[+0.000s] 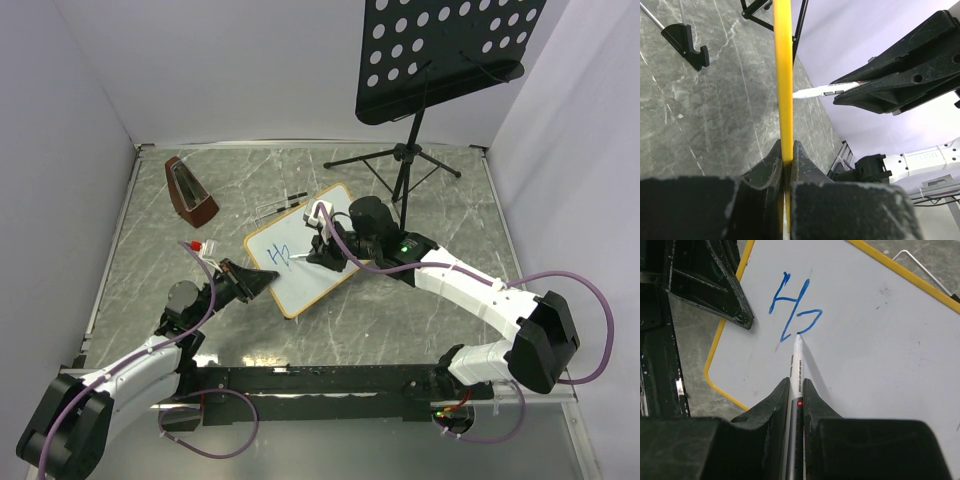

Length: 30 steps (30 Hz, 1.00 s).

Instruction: Write a sentence on the whiteboard

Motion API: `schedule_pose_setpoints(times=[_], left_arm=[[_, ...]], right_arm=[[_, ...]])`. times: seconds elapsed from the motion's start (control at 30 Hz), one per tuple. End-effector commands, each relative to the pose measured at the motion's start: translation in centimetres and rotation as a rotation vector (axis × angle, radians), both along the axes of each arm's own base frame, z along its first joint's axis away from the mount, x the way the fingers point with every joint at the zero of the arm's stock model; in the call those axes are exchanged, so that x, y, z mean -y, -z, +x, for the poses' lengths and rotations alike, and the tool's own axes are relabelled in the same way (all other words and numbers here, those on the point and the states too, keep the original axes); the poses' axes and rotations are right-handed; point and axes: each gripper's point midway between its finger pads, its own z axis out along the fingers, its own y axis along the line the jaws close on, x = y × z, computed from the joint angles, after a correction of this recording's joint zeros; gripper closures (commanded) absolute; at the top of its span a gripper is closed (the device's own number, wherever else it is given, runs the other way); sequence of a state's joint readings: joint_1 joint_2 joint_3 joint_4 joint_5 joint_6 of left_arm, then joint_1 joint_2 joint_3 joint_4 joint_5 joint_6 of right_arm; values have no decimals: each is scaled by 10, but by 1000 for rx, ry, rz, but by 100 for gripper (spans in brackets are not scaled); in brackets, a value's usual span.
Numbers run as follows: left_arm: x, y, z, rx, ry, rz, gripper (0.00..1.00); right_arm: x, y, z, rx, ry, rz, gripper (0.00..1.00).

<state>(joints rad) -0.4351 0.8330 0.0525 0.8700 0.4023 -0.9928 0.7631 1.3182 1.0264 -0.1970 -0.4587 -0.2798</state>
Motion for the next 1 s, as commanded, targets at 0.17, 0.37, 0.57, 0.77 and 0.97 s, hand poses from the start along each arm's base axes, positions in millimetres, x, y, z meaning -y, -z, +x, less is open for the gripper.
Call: schedule_pose_setpoints(times=[0.17,0.37,0.57,0.77,0.97], left_arm=[[2,-56,-8,185,35,-121,99],[2,-53,-10,181,44,-118,99],[2,-52,-11,181,47,-117,99],[1,-49,-10,173,38,-112,99],[-2,-46,-7,163,17,-105,99]], right_arm=[[-8,-20,4,15,-14,45,100],[-13,-27,10,26,-10,53,100],[-16,-29,13,24,-5,60,100],[-15,-38,13,37,-2,82,100],[-4,-57,17,65,28,126,100]])
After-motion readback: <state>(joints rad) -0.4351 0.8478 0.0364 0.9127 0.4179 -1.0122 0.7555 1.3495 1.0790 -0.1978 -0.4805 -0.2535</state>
